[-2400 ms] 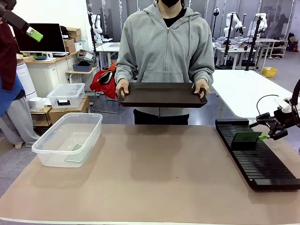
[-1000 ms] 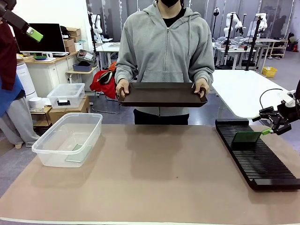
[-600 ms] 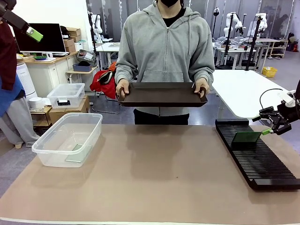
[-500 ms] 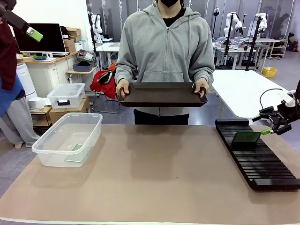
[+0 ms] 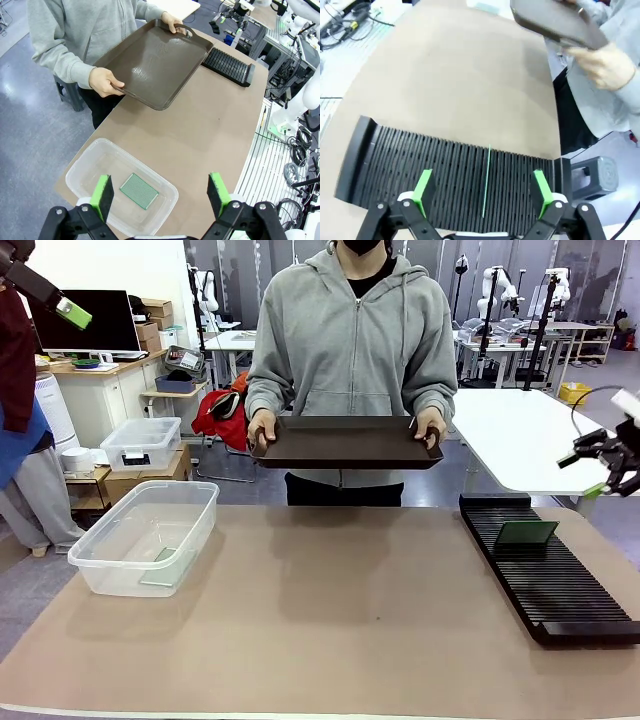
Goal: Sort PCBs into racks and boxes based on the side picked up.
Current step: If the short side of the Blank PCB is picked up, insert it into the PCB Rack ; if the long side is picked up, place it in the Organizing box.
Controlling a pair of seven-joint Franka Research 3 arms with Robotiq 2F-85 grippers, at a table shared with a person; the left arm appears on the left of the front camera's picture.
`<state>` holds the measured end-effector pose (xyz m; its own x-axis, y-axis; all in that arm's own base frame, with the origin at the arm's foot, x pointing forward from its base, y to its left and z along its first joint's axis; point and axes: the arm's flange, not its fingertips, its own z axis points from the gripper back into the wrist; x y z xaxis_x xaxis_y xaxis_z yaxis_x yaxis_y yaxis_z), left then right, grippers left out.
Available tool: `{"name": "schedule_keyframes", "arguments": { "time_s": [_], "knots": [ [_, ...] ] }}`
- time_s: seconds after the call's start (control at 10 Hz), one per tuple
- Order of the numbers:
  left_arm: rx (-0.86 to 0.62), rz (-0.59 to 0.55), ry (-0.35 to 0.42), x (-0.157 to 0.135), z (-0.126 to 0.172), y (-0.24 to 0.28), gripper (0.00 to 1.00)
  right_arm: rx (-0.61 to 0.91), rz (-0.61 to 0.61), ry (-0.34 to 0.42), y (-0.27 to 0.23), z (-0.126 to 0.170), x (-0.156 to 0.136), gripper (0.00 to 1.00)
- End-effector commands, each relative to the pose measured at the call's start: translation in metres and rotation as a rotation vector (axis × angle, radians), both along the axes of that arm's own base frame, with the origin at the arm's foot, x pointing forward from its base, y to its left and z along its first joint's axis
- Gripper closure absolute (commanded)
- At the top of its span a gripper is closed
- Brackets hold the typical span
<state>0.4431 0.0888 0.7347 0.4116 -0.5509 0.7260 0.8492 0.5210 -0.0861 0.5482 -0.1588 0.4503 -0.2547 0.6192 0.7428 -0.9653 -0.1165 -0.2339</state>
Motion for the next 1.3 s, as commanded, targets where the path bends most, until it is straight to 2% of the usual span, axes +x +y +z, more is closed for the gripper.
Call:
{"name": "schedule_keyframes", "arguments": {
  "time_s": [0.0,0.1,0.2,0.4,0.5,0.7,0.8,0.9,1.2],
  "knots": [
    [-0.004,0.007,-0.004,0.0,-0.001,0.0,0.0,-0.09,-0.031,-0.05,0.014,0.034,-0.034,0.0],
    [-0.004,0.007,-0.004,0.0,-0.001,0.0,0.0,-0.104,-0.025,-0.043,0.014,0.058,-0.045,0.0],
    [-0.004,0.007,-0.004,0.0,-0.001,0.0,0.0,-0.069,-0.076,0.047,0.016,0.078,-0.053,0.0],
    [-0.004,0.007,-0.004,0.0,-0.001,0.0,0.0,-0.047,-0.203,0.087,0.018,0.118,-0.069,0.0],
    [-0.004,0.007,-0.004,0.0,-0.001,0.0,0.0,-0.04,-0.23,0.075,0.014,0.132,-0.078,0.0],
    [-0.004,0.007,-0.004,0.0,-0.001,0.0,0.0,0.034,-0.382,0.106,0.002,0.143,-0.085,0.0],
    [-0.004,0.007,-0.004,0.0,-0.001,0.0,0.0,-0.02,-0.374,0.074,0.002,0.14,-0.088,0.0],
    [-0.004,0.007,-0.004,0.0,-0.001,0.0,0.0,-0.015,-0.299,0.092,-0.003,0.15,-0.085,0.0],
    [-0.004,0.007,-0.004,0.0,-0.001,0.0,0.0,-0.012,-0.333,0.092,-0.009,0.151,-0.087,0.0]
  ]
}}
